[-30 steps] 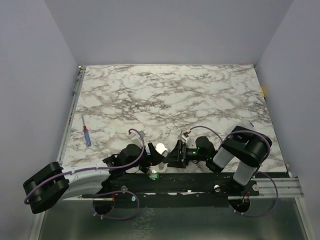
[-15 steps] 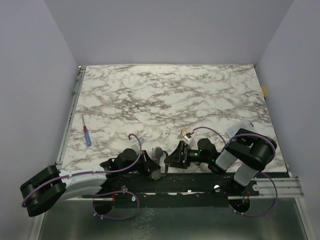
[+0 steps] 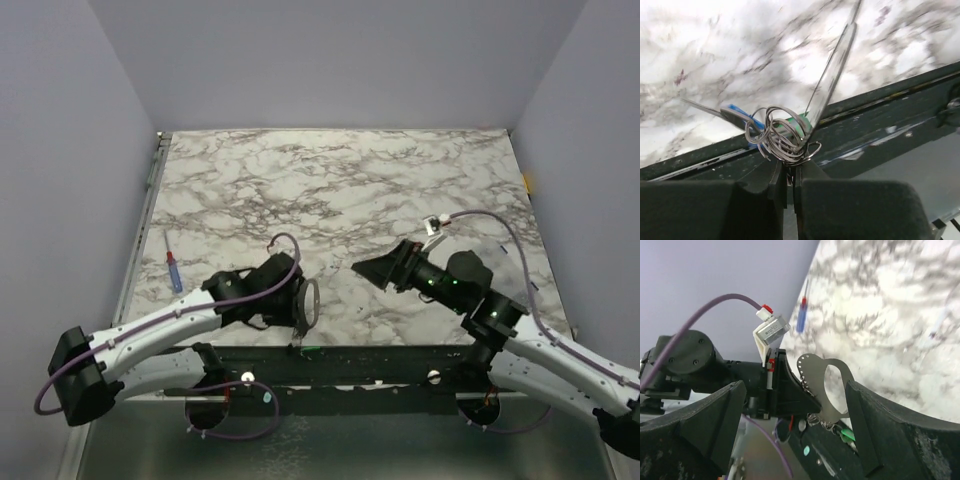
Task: Put the keys on the keyring
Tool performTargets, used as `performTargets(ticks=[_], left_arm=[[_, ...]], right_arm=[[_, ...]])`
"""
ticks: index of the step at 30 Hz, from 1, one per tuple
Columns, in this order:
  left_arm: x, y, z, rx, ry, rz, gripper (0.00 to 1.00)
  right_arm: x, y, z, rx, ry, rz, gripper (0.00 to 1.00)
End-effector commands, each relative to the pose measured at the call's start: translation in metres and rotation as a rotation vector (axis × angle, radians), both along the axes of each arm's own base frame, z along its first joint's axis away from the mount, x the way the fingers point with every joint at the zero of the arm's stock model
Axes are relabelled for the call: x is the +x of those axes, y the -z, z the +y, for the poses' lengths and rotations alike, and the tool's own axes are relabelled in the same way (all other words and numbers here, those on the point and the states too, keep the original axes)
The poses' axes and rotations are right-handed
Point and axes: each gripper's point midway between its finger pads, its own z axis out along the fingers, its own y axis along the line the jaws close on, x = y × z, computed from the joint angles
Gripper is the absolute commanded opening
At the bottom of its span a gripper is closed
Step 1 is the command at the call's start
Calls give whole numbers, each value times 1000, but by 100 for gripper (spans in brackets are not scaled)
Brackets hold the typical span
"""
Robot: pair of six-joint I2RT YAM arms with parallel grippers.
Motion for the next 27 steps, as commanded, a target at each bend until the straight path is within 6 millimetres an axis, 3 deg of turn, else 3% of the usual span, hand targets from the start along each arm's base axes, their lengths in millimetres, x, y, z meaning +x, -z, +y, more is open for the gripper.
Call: performTargets(ticks=[1,4,6,9,12,20,23,27], left_arm=[[91,-215,-66,-396,-77,-461,0],[95,-248,-81,-454,-50,-475,0],[91,-250,-91,-504,-27,-453,0],[88,-221,-95,-503,-29,-394,0],[90,-188,-84,-444,-78,-379,0],[90,-126,-65,-328,-117,-355,0],[91,-116,-65,-303,-102,-353,0],[90,-116,-67,-296,-58,-374,0]], right_arm=[[11,12,-60,-297,192,-49,92],[7,3,-68,-318,196,-57,93],[3,7,-69,-319,185,-39,93],[-2,22,-68,-316,167,-16,93],[-4,35,-70,-319,172,9,93],[1,35,-69,-378,159,-20,94],[0,37,-60,-385,112,-31,94],[-3,34,-45,-352,36,-85,97]])
